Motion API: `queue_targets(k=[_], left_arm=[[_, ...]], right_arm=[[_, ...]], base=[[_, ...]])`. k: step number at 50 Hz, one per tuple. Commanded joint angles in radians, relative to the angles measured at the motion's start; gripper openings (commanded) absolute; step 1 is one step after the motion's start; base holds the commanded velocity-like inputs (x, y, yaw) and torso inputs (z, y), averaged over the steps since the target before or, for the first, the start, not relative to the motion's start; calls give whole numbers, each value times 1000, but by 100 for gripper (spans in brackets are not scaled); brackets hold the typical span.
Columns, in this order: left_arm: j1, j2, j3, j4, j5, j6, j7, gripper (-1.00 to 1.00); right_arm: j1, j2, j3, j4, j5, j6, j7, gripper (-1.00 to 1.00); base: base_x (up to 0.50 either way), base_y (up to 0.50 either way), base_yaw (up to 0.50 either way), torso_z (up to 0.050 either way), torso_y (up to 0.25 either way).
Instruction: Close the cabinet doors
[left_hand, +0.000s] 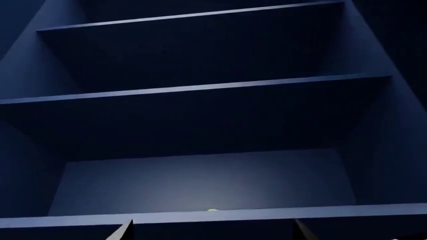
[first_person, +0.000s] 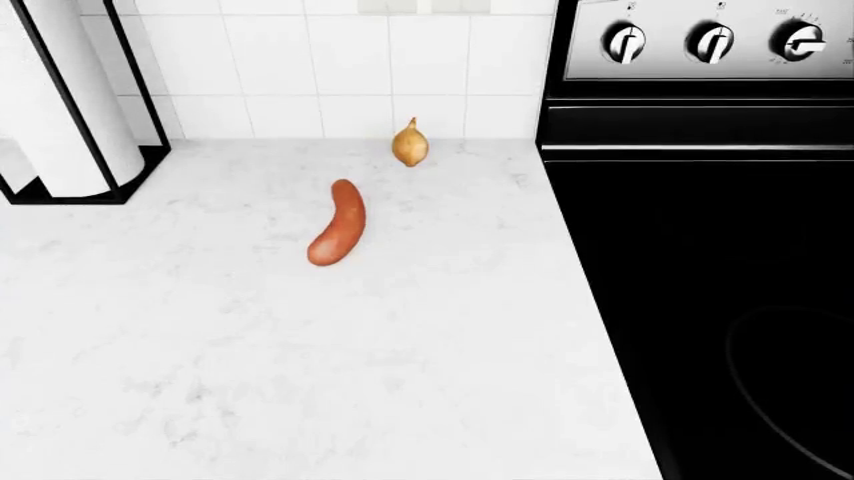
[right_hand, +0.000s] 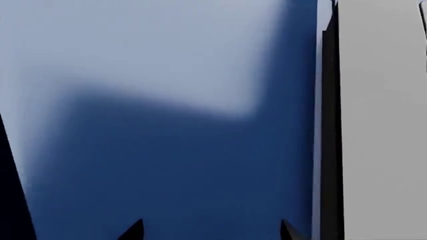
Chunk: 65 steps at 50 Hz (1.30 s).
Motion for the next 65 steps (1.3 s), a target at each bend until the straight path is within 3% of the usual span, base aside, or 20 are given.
queue_targets(k=[1, 32, 65], left_arm=[[18, -17, 3, -1, 10, 25, -1, 100], [56, -36, 15, -10, 40, 65, 4, 100], [96, -63, 22, -20, 60, 114, 3, 100]], right_arm=[[-123, -31, -126, 111, 53, -44, -109, 100], [-174, -84, -240, 258, -54, -119, -219, 100], [-302, -160, -316, 258, -56, -158, -239, 100]], base=[[15, 0, 0, 0, 0], [4, 1, 2, 0, 0], [4, 1, 3, 0, 0]])
